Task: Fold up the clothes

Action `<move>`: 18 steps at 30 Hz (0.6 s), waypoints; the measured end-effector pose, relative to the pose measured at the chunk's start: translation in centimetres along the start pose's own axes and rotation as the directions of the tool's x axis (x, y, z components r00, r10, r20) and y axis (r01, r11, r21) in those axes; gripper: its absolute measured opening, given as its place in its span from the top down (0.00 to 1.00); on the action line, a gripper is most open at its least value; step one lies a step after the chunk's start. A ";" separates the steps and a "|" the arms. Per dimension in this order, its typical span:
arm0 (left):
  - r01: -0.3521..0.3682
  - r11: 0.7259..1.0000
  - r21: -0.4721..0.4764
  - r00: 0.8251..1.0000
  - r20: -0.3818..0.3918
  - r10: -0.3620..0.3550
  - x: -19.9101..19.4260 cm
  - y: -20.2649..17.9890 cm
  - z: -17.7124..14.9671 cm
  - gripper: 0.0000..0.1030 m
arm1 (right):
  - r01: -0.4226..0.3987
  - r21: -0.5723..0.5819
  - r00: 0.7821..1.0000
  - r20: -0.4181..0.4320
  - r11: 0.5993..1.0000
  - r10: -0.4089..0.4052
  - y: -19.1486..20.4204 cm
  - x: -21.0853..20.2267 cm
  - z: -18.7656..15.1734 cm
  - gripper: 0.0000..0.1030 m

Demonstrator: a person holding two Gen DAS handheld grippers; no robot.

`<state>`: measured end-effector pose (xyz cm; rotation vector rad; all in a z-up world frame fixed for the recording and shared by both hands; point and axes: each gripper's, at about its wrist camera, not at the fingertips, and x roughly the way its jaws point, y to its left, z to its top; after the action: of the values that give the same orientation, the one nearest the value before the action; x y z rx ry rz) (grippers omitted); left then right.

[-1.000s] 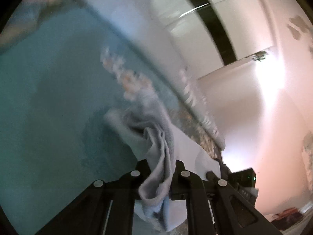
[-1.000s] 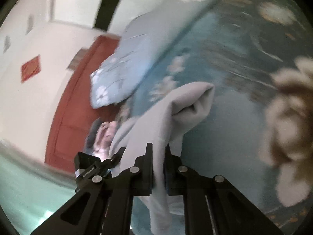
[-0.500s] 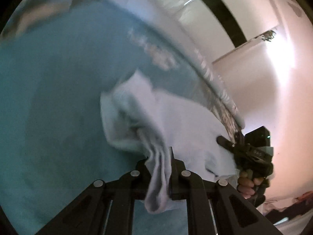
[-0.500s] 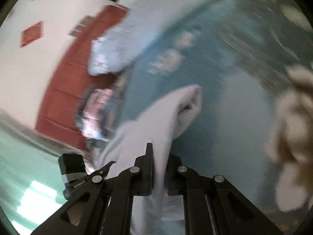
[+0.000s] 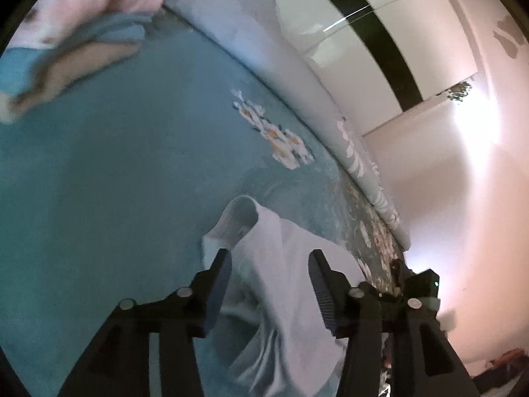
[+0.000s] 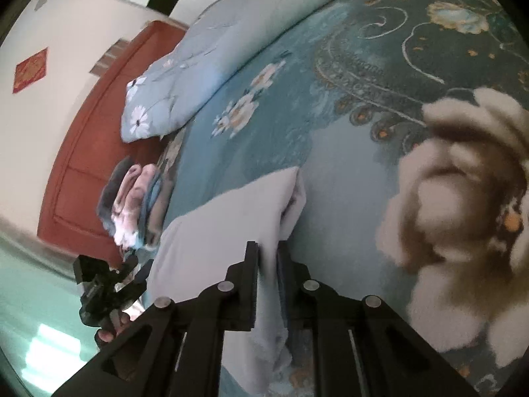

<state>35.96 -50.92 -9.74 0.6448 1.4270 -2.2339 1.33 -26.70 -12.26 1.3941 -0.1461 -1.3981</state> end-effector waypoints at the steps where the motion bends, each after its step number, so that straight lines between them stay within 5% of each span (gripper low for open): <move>1: -0.013 1.000 0.001 1.000 -0.018 0.013 0.8 -0.2 0.1 0.48 | -0.002 0.009 1.000 0.001 1.000 0.002 -0.1 0.3 0.1 0.81; 4: -0.089 0.995 0.053 0.993 -0.077 0.093 2.5 -0.4 -0.6 0.47 | 0.002 0.020 1.000 -0.027 1.000 -0.001 -0.4 0.8 -0.3 0.58; 6: -0.098 0.994 0.049 0.989 -0.105 0.103 2.9 0.2 -1.5 0.42 | 0.013 0.017 0.999 -0.032 1.000 -0.012 -0.8 0.6 -0.8 0.52; 11: -0.053 0.998 -0.045 0.993 -0.106 0.048 2.1 1.9 -3.3 0.36 | -0.006 0.006 1.000 -0.027 1.000 0.006 -1.2 0.8 -1.5 0.50; 18: -0.065 0.998 0.002 0.991 -0.115 0.065 2.8 0.4 -4.2 0.33 | -0.073 -0.028 0.995 -0.074 0.997 0.071 0.6 3.7 -2.3 0.48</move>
<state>34.61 -47.51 -13.25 0.8193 1.4400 -2.1767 4.48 -28.29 -14.85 1.3992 -0.1253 -1.2831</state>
